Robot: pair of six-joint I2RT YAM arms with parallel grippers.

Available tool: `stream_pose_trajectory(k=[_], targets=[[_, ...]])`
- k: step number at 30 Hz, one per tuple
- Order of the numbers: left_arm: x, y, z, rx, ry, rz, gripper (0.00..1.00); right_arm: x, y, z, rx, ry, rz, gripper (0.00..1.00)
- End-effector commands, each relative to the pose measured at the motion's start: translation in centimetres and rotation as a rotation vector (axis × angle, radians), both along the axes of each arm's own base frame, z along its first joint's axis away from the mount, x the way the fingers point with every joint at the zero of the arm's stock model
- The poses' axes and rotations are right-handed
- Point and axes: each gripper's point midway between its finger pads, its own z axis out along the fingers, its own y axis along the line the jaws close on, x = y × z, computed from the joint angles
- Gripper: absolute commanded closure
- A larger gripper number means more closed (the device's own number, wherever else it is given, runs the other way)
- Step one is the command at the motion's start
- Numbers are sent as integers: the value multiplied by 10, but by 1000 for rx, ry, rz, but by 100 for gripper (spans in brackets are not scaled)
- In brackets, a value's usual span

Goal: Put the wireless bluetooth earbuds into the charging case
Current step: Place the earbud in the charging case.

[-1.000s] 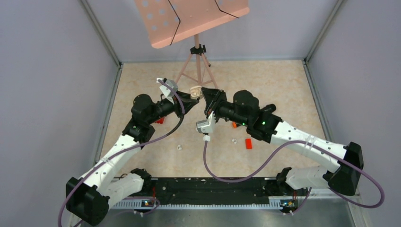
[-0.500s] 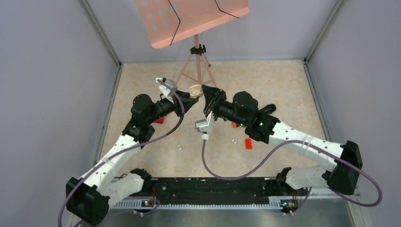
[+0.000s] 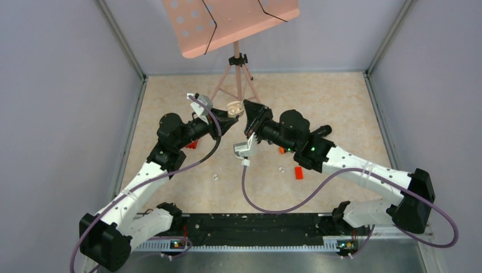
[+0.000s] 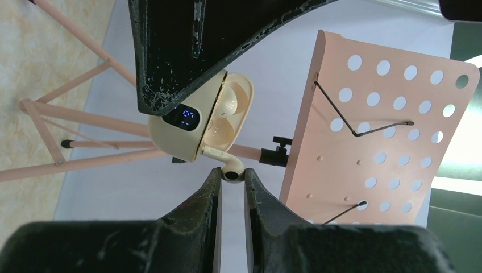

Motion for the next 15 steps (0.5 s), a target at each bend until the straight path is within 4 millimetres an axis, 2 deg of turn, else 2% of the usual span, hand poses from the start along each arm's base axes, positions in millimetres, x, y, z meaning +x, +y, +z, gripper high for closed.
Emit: stream_pose_trajectory(k=[1, 15], targets=[[-2, 3, 30, -51, -94, 15, 100, -3, 6, -9, -37, 0, 22, 100], [4, 6, 30, -63, -81, 47, 100, -9, 13, -13, -77, 6, 74, 100]])
